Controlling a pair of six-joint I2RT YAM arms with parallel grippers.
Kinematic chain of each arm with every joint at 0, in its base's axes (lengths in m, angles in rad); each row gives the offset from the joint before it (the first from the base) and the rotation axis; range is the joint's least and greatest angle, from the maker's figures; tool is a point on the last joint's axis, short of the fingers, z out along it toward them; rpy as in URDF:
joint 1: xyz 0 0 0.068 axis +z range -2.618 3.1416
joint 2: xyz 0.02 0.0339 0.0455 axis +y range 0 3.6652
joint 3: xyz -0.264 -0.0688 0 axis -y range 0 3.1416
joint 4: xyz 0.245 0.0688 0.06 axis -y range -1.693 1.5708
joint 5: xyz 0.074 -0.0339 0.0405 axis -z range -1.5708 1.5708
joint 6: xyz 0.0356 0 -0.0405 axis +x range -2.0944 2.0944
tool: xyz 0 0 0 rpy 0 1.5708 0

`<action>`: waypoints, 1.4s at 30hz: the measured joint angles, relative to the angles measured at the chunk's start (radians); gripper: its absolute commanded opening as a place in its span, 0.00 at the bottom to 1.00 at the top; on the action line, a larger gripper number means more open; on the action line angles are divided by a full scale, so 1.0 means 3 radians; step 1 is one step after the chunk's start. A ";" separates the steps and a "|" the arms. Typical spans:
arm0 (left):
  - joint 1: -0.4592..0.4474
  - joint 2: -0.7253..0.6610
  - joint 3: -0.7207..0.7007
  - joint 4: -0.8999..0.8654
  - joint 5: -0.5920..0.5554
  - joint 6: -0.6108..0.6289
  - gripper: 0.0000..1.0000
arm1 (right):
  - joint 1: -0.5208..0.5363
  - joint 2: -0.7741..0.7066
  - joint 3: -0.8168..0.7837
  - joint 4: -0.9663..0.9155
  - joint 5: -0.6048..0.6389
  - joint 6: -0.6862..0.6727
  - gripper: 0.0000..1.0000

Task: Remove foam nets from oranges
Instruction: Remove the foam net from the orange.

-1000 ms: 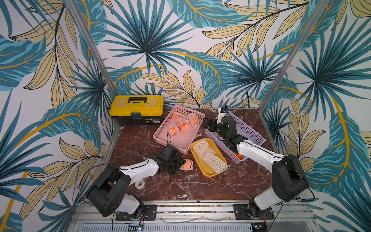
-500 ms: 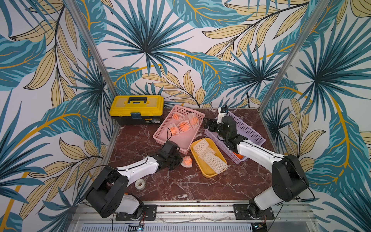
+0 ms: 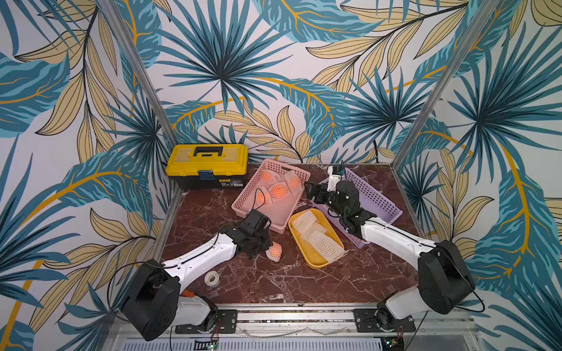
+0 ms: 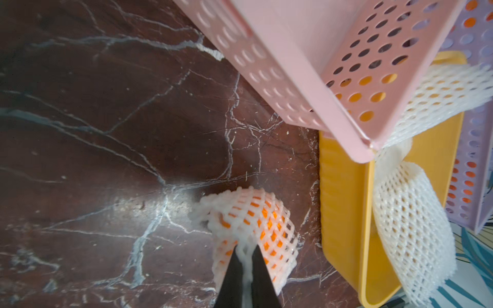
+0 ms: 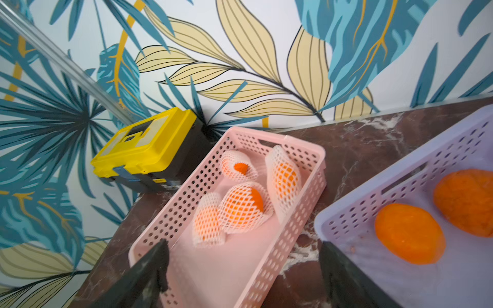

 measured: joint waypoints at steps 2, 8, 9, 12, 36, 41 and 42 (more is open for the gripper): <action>-0.0055 -0.0025 0.0009 -0.0085 -0.0090 0.0117 0.07 | 0.0164 -0.0170 -0.0191 0.0005 -0.0011 0.0045 0.89; -0.0315 -0.0029 0.0186 -0.0172 -0.0462 0.0383 0.02 | 0.0626 -0.0581 -0.0680 -0.0061 -0.0092 0.0271 0.84; -0.0326 -0.0029 0.0196 -0.0168 -0.0509 0.0408 0.02 | 0.0678 -0.0627 -0.0748 -0.0061 -0.0107 0.0319 0.82; -0.0326 -0.0029 0.0200 -0.0163 -0.0626 0.0477 0.00 | 0.0837 -0.0699 -0.0909 -0.0132 -0.0197 0.0504 0.74; -0.0329 -0.0193 -0.0011 0.0206 -0.0563 0.0584 0.00 | 0.1390 0.0175 -0.0807 -0.0285 -0.0635 0.1188 0.18; -0.0341 -0.0193 -0.0013 0.0206 -0.0495 0.0627 0.00 | 0.1396 0.0359 -0.0668 -0.0207 -0.0654 0.1226 0.16; -0.0342 -0.0193 -0.0013 0.0207 -0.0476 0.0632 0.00 | 0.1396 0.0383 -0.0637 -0.0203 -0.0661 0.1233 0.16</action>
